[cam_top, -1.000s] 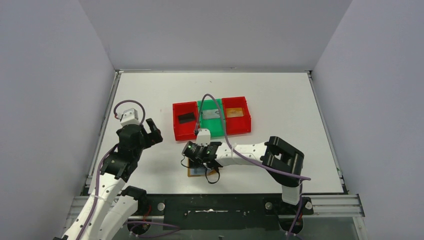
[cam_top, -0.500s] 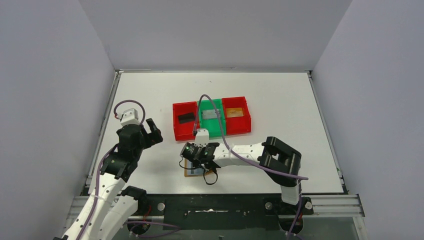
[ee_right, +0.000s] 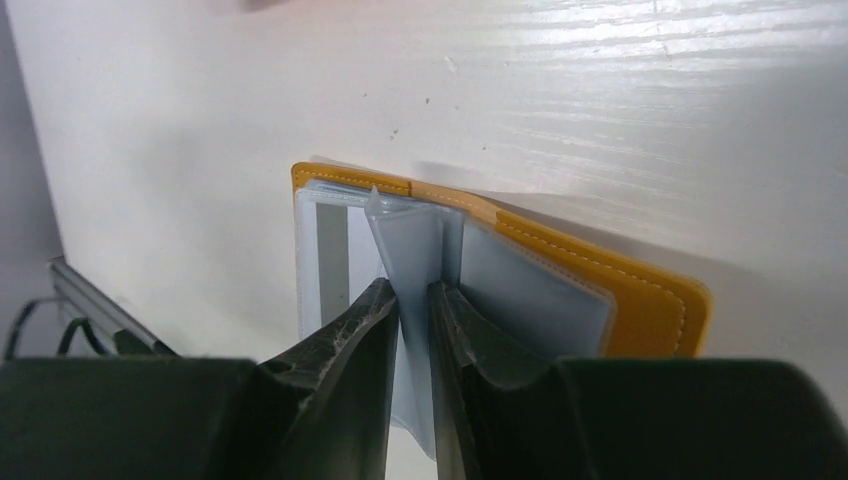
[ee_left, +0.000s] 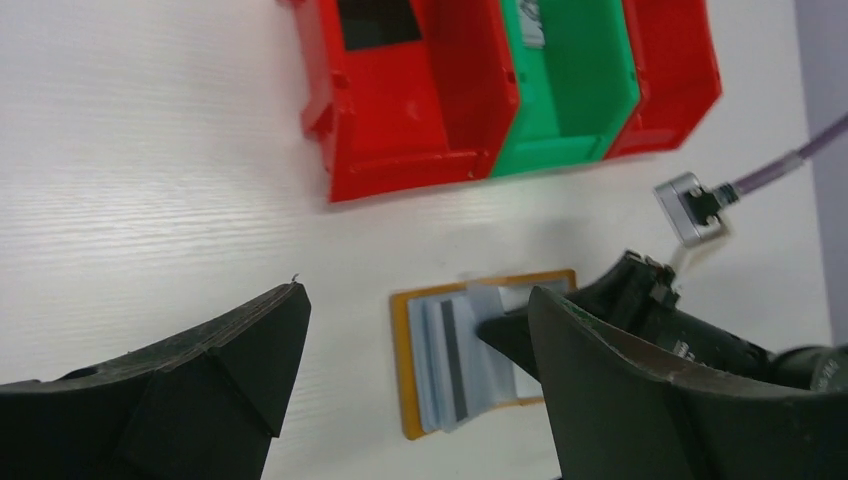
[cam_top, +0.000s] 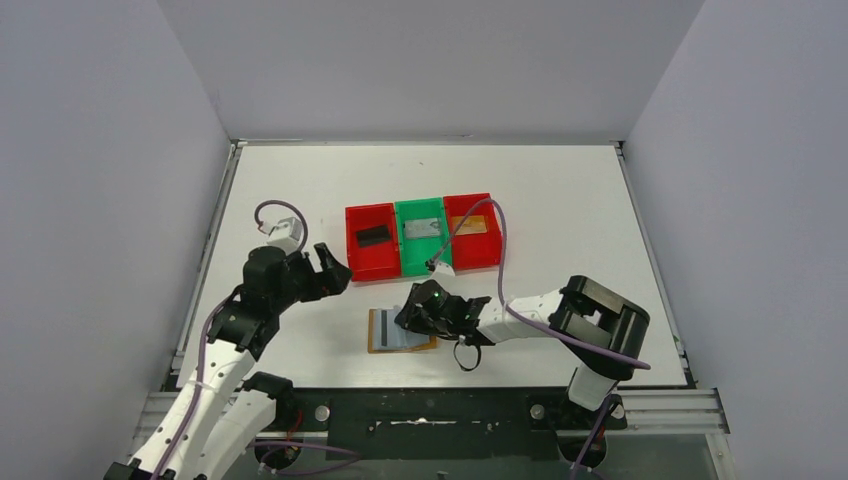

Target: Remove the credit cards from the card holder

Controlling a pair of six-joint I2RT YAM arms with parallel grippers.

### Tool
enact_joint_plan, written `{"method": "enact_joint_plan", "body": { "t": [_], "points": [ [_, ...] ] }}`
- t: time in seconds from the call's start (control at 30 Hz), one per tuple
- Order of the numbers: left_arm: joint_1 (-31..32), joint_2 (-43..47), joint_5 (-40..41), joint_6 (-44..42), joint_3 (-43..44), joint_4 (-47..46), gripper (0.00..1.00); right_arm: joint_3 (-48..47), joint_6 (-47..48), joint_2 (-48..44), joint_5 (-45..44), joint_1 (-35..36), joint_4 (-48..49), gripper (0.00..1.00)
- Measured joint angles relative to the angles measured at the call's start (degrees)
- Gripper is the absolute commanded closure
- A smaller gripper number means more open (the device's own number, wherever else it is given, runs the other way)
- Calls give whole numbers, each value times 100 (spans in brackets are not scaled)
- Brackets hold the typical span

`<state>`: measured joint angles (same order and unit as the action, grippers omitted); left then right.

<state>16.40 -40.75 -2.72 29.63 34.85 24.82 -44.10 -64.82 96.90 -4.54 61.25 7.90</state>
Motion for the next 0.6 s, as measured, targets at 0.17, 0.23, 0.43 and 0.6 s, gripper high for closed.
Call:
{"method": "enact_joint_plan", "body": {
  "t": [0.17,0.23,0.43,0.6],
  "points": [
    [9,-315,-1414,286,-302,-361,20,525,-321,-22,275,-85,1078,80],
    [46,-509,-1843,350,-348,-485,21,706,-433,-22,367,-96,1392,79],
    [485,-885,-2667,610,-531,-984,24,931,-643,-22,461,-131,1893,78],
    [1163,-1167,-2549,870,-702,-1272,28,1038,-754,-22,518,-173,2127,78]
  ]
}}
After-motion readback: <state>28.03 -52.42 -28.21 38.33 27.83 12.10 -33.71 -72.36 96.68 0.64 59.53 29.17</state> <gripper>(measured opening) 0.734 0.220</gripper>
